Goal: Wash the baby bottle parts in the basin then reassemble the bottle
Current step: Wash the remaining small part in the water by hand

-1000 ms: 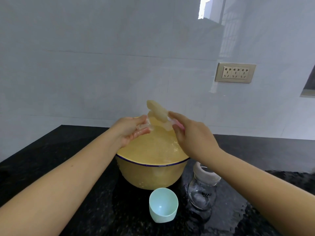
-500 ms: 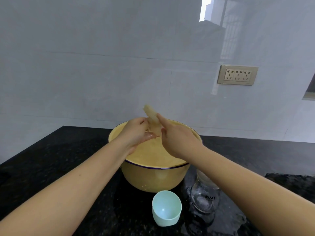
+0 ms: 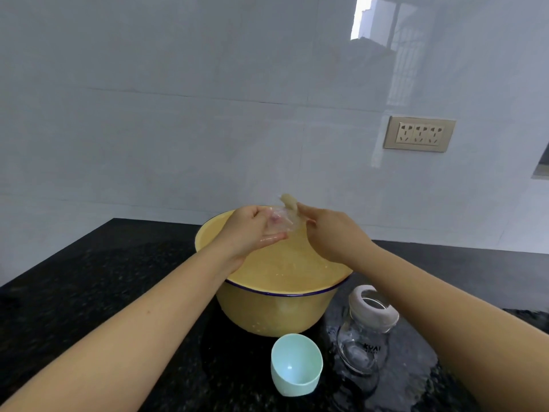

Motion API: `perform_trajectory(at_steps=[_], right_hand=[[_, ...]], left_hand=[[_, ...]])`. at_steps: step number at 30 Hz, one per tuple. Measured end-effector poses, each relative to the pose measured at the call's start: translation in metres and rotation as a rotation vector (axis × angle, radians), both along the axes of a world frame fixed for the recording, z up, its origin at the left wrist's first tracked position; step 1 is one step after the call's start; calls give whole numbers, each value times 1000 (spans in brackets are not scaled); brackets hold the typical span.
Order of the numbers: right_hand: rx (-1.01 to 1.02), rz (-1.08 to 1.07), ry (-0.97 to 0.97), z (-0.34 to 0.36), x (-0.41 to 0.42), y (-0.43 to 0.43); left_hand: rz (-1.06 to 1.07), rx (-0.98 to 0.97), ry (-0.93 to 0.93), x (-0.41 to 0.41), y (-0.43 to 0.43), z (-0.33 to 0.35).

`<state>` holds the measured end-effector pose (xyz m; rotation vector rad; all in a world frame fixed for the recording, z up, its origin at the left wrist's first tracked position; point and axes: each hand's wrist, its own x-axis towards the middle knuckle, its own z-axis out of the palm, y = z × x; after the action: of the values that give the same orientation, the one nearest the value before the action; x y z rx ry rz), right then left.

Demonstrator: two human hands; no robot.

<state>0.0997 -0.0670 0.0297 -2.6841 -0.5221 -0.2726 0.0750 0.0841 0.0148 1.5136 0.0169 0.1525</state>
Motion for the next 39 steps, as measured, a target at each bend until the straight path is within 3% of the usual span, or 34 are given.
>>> perform_trajectory(at_steps=[4,7,17,22,28,32,35,39], right_hand=[[157,53,-5,5,-12,-1],[218,68,-18,4,-19,4],[104,128,-8,0,-23,13],[146,78,101,-11,-9,6],[473,24,134,-3,-11,-1],[663,107,321,-1,-29,4],[563,157,309,0,-39,14],[314,136,127,2,-29,17]], left_hand=[[-26,-224,60,1,3,2],[-60,-258,103,0,7,3],[-105,-164,149,-7,4,3],[-114,-418,140,-11,0,19],[24,-552,197,-2,-4,14],[51,-661,197,0,-9,5],[50,-620,145,-7,-26,6],[110,-246,51,-11,-35,2]])
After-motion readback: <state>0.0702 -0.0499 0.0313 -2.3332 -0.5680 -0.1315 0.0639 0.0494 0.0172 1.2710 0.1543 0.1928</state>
